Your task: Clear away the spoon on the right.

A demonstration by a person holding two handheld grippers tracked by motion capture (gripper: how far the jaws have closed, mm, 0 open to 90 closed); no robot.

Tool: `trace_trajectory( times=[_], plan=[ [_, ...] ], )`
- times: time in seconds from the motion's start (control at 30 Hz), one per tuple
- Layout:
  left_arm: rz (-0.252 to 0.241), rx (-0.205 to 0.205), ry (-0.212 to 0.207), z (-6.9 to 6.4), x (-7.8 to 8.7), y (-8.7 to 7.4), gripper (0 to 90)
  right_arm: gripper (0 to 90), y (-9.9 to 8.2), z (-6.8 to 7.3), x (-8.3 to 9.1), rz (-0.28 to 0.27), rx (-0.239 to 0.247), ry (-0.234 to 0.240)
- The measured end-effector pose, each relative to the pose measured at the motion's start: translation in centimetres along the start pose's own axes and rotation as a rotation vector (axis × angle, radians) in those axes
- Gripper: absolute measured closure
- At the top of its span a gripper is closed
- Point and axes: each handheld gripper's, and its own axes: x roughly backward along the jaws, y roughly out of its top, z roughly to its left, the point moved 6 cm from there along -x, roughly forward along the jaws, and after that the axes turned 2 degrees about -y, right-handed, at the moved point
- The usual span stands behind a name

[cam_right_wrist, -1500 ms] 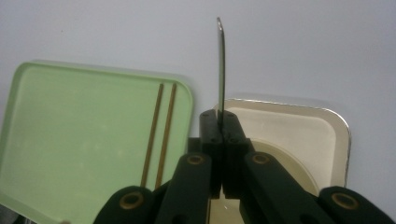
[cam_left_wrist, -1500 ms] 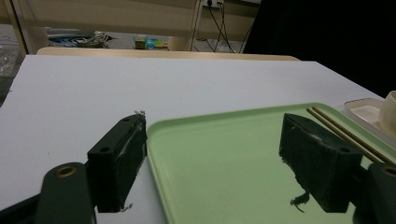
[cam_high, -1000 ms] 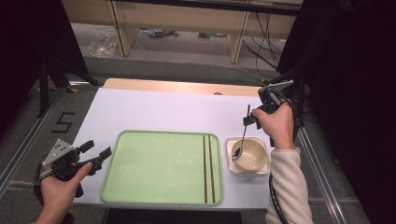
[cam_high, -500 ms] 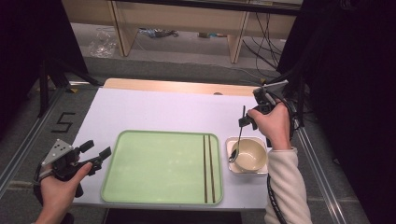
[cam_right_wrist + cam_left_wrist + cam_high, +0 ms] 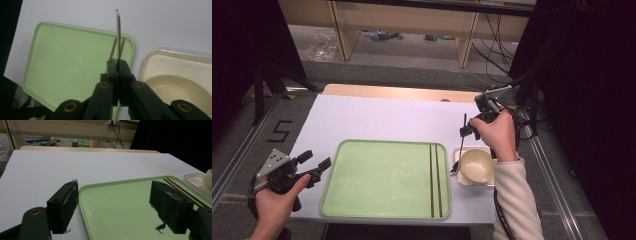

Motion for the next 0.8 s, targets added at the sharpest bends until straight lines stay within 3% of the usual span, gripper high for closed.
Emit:
trace_trajectory(
  times=[0.03,0.13,0.17,0.23,0.33,0.37,0.4,0.5,0.67,0.73,0.8],
  plan=[
    [0.0,0.001,-0.001,0.0,0.0,0.0,23.0,90.0,-0.1,0.4,0.0,0.027,-0.031,0.001],
    [0.002,0.003,-0.003,0.0,0.0,0.0,23.0,90.0,-0.3,1.1,-0.4,0.051,-0.057,-0.001],
    [0.002,0.002,-0.004,0.0,-0.1,-0.1,23.0,90.0,0.0,0.7,-0.8,0.012,0.025,-0.003],
    [0.002,0.001,-0.004,0.0,0.0,-0.1,23.0,90.0,-0.2,1.4,-0.9,0.055,-0.031,0.0],
    [0.002,0.001,-0.003,0.0,0.0,0.0,23.0,90.0,-0.3,1.8,-1.4,0.07,-0.033,0.0],
    [0.002,0.002,-0.004,0.0,0.0,-0.1,23.0,90.0,-0.3,1.8,-1.6,0.064,-0.011,-0.004],
    [0.002,0.001,-0.004,0.0,0.0,-0.1,23.0,90.0,-0.4,2.2,-1.7,0.081,-0.039,0.0],
    [0.002,0.002,-0.004,0.0,-0.1,-0.1,23.0,90.0,-0.3,2.5,-2.2,0.075,-0.004,-0.005],
    [0.002,0.001,-0.005,0.0,0.0,-0.1,23.0,90.0,-0.6,3.4,-3.0,0.105,-0.014,-0.002],
    [0.001,0.003,-0.006,0.0,-0.1,-0.1,23.0,90.0,-0.5,3.4,-3.5,0.099,0.031,-0.003],
    [0.003,0.002,-0.006,0.0,-0.1,-0.1,23.0,90.0,-0.6,3.7,-3.7,0.106,0.035,-0.008]
  ],
)
